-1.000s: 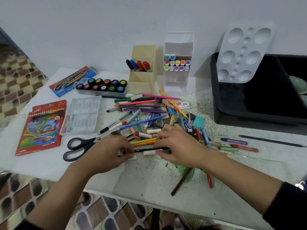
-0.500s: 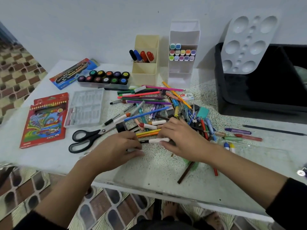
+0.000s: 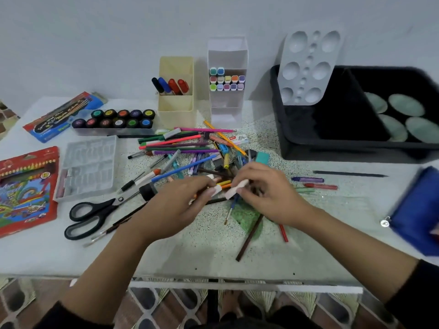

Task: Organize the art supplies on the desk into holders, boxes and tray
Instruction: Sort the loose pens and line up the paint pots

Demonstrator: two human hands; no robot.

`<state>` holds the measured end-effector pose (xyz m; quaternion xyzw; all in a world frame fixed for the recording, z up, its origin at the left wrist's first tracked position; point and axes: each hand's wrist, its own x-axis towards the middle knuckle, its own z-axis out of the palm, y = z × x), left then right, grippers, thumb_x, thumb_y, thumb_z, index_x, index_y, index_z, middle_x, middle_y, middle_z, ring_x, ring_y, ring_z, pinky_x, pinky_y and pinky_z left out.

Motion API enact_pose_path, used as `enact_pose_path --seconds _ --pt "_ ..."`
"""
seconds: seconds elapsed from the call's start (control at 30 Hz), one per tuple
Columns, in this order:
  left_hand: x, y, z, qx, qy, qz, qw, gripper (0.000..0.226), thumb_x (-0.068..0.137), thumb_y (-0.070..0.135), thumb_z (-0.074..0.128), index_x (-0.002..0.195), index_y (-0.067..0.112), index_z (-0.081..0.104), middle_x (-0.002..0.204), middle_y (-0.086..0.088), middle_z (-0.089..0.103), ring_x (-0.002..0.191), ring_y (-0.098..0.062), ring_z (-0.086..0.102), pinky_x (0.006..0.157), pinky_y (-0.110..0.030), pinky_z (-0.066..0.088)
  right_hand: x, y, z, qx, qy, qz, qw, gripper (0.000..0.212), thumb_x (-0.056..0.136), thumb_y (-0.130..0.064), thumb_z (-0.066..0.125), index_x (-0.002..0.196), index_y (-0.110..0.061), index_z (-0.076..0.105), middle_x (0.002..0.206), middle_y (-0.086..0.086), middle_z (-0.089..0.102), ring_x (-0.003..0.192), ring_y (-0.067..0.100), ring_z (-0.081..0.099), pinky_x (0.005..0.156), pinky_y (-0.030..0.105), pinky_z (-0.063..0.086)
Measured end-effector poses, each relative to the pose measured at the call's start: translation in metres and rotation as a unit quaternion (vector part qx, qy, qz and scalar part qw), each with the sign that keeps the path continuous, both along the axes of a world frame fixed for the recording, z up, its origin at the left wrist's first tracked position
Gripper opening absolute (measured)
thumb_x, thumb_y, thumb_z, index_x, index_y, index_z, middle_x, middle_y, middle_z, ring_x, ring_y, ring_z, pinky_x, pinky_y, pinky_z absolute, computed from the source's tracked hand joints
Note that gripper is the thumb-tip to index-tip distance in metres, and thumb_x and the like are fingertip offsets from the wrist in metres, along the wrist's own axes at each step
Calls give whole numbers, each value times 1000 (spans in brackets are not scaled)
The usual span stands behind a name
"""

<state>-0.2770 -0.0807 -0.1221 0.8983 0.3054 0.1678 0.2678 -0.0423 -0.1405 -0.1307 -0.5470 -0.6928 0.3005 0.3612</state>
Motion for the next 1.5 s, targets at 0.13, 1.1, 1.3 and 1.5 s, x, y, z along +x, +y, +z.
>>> enact_pose_path --seconds 0.13,1.1,1.3,1.5 --pt "49 -8 6 -52 -61 -3 997 21 103 42 47 101 28 62 70 15 54 62 -9 51 56 -18 33 34 -21 12 13 94 -78 992 12 88 -5 68 92 -14 74 95 0 65 86 35 62 73 58 49" --pt "204 -61 -25 -127 -87 62 986 32 73 44 83 89 19 71 61 9 56 53 -3 51 52 -13 41 150 -88 -21 -80 -37 -123 988 2 94 -17 69 96 -17 69 66 -9 65 56 5 62 56 13 43" --pt "191 -64 -35 -48 -48 27 997 59 71 47 83 121 19 70 97 8 62 71 -5 58 69 -11 47 154 -83 -27 -84 -18 -99 991 24 89 -17 75 110 -21 64 79 -4 66 68 10 64 65 27 55" --pt "187 -65 -32 -46 10 -20 999 67 77 53 78 135 22 64 114 13 54 93 -9 58 84 -23 50 150 -81 -37 -54 30 -135 989 31 76 -24 87 101 -22 70 75 0 65 64 14 63 64 32 57"
